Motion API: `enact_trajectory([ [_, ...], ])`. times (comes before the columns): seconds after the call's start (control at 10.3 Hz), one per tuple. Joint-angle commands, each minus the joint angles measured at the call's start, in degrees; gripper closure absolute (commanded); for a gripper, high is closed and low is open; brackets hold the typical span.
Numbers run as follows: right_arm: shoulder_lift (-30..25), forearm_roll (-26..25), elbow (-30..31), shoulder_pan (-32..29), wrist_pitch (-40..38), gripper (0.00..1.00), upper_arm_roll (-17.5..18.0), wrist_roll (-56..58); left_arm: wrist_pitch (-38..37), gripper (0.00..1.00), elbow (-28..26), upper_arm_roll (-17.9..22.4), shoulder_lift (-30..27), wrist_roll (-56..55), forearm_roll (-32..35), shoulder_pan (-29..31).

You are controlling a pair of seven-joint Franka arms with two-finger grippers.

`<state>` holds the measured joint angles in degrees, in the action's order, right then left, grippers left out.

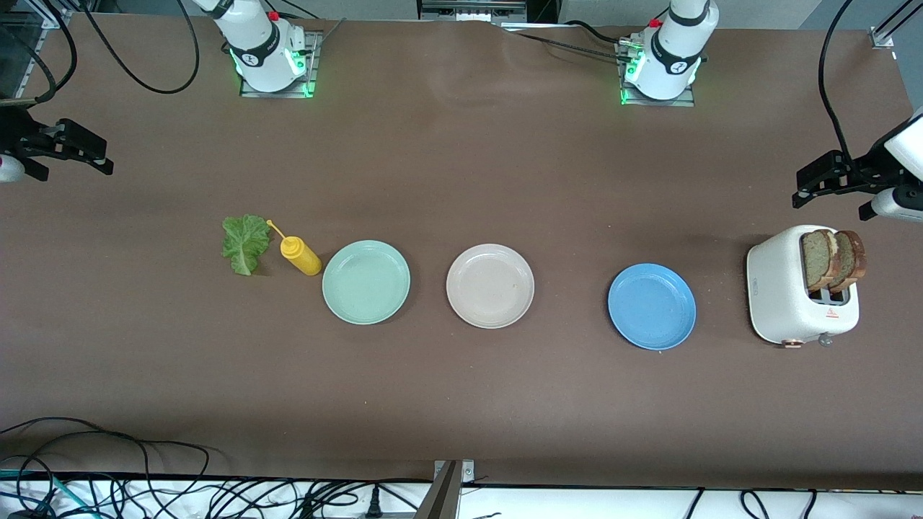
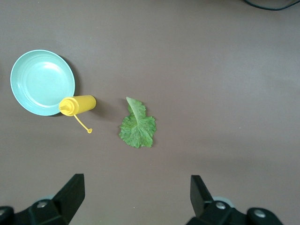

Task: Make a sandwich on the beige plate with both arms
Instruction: 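Move the left gripper over the toaster above the bread slices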

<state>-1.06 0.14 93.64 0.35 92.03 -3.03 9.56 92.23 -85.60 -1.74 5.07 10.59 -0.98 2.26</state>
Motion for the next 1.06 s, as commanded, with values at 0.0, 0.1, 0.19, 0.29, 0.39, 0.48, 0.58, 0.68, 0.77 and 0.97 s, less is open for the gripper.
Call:
enact_trajectory([
  [0.0, 0.4, 0.8, -0.9, 0.5, 0.0, 0.0, -0.1, 0.3, -1.0, 0.0, 0.9, 0.1, -0.2, 1.4, -1.5, 0.0],
  [0.1, 0.4, 0.8, -0.9, 0.5, 0.0, 0.0, -0.1, 0.3, -1.0, 0.0, 0.9, 0.1, -0.2, 1.4, -1.5, 0.1],
  [0.19, 0.4, 0.8, -0.9, 0.5, -0.3, 0.0, -0.1, 0.3, -1.0, 0.0, 0.7, 0.1, -0.2, 1.4, -1.5, 0.0],
  [0.29, 0.4, 0.8, -0.9, 0.5, -0.4, 0.0, -0.2, 0.3, -1.1, 0.0, 0.5, 0.1, -0.1, 1.3, -1.4, 0.2],
  [0.39, 0.3, 0.8, -0.8, 0.5, -0.6, 0.0, -0.3, 0.3, -1.1, 0.0, 0.4, 0.2, -0.1, 1.4, -1.4, 0.7],
  [0.48, 0.3, 0.8, -0.8, 0.5, -0.6, 0.0, -0.3, 0.3, -1.1, 0.0, 0.4, 0.2, 0.0, 1.4, -1.3, 0.7],
  [0.58, 0.3, 0.8, -0.8, 0.4, -0.6, 0.0, -0.4, 0.3, -1.1, 0.0, 0.3, 0.3, 0.3, 1.4, -0.9, 0.8],
  [0.68, 0.4, 1.0, -0.8, 0.4, -0.5, 0.0, -0.4, 0.3, -1.1, 0.0, 0.3, 0.4, 0.4, 1.4, -0.8, 1.8],
  [0.77, 0.3, 1.1, -0.8, 0.4, -0.6, 0.0, -0.4, 0.3, -1.0, 0.0, 0.3, 0.4, 0.9, 1.4, -0.6, 3.3],
  [0.97, 0.4, 1.1, -0.8, 0.4, -0.6, 0.0, -0.4, 0.3, -0.5, 0.0, 0.7, 0.4, 3.0, 7.5, -0.6, 6.9],
])
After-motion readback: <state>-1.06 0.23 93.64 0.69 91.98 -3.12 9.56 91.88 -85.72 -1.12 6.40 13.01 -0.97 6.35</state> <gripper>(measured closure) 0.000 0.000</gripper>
